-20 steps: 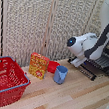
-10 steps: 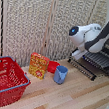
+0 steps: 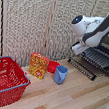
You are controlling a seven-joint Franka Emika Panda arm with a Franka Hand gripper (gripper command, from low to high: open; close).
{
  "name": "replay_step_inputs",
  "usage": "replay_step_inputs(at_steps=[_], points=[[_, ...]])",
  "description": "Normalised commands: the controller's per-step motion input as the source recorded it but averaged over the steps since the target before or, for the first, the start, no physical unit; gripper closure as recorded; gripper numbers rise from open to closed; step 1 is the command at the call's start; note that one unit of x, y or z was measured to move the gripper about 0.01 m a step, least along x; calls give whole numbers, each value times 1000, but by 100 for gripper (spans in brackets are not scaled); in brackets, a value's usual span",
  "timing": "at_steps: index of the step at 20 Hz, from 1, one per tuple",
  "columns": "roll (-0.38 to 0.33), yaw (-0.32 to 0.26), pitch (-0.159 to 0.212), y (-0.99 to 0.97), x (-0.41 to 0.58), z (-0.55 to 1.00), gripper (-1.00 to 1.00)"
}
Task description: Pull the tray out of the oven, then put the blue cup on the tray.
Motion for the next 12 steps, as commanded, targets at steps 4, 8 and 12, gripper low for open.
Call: replay_step_inputs(at_steps=[4, 8, 12], points=[[220, -263, 0, 156, 0, 405, -100], [255, -236, 0, 240, 0, 326, -100], [237, -211, -2, 361, 0, 226, -100]])
